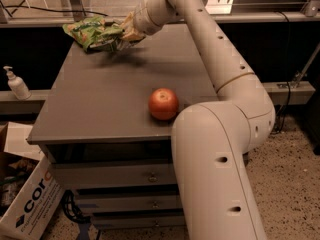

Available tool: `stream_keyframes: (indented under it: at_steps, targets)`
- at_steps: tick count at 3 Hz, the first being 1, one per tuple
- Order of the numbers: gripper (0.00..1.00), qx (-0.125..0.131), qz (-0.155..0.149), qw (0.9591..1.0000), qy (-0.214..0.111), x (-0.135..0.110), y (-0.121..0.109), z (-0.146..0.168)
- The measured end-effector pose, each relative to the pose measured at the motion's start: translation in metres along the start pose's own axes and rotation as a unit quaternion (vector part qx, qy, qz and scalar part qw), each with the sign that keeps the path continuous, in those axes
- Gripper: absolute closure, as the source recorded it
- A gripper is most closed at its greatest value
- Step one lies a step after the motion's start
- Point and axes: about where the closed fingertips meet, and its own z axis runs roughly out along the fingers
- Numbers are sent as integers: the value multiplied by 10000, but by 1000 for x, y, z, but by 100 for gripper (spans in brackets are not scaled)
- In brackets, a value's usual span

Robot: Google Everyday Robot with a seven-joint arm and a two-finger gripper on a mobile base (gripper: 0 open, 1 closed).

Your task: Move green jalapeno chip bag near green rice chip bag

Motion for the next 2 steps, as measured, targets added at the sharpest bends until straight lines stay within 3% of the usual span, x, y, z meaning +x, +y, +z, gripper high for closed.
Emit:
stream_keyframes:
  at_steps: [1, 2]
  targets:
    - [77, -63, 27, 9998, 171, 10, -1, 4]
    - [0, -71, 94, 9995, 294, 17, -3, 4]
